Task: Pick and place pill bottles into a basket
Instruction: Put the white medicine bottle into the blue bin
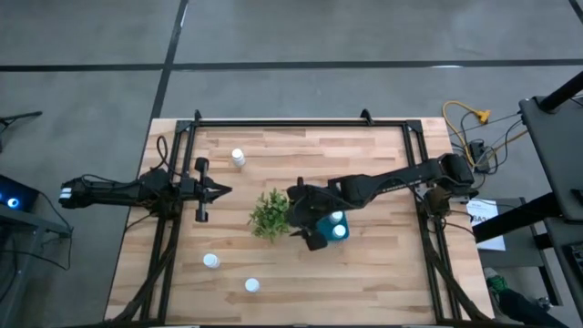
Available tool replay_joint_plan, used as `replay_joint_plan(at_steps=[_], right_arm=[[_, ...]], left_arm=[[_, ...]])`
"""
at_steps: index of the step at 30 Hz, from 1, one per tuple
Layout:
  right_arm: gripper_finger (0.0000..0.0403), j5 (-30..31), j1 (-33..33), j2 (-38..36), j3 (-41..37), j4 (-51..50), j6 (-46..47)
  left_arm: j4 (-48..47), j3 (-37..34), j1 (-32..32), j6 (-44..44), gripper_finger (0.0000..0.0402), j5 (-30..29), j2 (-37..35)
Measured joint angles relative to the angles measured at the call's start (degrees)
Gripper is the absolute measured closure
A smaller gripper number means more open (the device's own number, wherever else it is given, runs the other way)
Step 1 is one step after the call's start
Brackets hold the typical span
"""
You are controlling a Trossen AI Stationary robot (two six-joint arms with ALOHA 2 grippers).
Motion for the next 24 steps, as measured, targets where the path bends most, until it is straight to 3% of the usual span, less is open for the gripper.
replay_joint_plan(at_steps=[16,24], right_arm=[[0.0202,-0.2,-1.1,0.0,-1.2,7.5,-3.3],[0.0202,-0.2,-1.4,-6.1,-5.7,9.9,-3.0]], left_arm=[[2.4,0.0,0.0,-0.4,0.0402,0.0,0.0],[2.4,0.0,0.0,-0.5,0.0402,0.0,0.1]])
